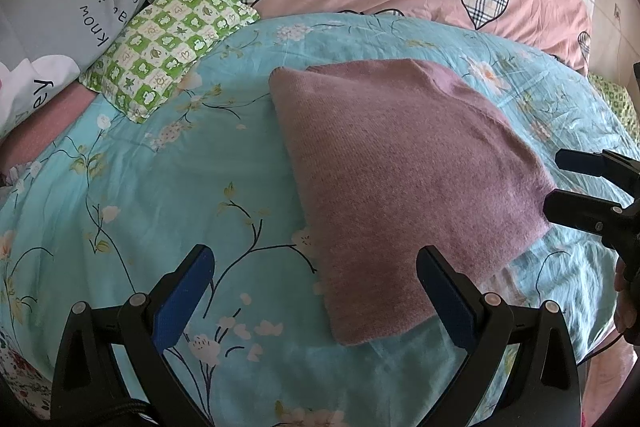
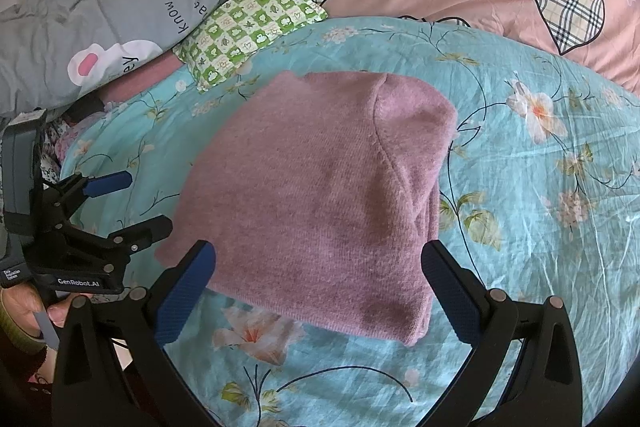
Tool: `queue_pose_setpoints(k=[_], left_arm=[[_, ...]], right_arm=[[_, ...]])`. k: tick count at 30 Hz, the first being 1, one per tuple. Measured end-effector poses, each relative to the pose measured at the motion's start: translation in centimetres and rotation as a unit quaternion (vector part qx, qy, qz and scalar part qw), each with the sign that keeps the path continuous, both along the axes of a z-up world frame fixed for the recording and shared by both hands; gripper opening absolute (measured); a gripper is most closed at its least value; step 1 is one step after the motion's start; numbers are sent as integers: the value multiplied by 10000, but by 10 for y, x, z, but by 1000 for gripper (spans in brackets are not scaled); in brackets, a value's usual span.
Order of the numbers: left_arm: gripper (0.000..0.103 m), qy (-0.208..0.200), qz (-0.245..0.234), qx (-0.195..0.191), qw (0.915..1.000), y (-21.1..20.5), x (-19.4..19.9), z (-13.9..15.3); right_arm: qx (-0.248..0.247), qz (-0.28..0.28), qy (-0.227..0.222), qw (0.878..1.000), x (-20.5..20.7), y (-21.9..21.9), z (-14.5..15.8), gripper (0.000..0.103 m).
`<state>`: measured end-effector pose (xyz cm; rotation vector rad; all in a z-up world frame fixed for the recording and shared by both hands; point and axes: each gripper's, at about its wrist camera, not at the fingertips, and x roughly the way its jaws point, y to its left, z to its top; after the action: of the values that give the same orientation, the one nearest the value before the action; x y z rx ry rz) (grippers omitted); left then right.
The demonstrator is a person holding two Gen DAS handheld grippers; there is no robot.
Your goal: Fold small clothes
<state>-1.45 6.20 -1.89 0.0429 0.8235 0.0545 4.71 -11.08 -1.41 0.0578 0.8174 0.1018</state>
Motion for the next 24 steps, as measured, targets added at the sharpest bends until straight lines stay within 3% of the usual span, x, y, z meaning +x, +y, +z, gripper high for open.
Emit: queue_pose_setpoints(k=[24], left_arm=[[101,-169,-102,75,9998,-5,2,10]], right_arm=[[53,-38,-20,10000,1,0,1,102]])
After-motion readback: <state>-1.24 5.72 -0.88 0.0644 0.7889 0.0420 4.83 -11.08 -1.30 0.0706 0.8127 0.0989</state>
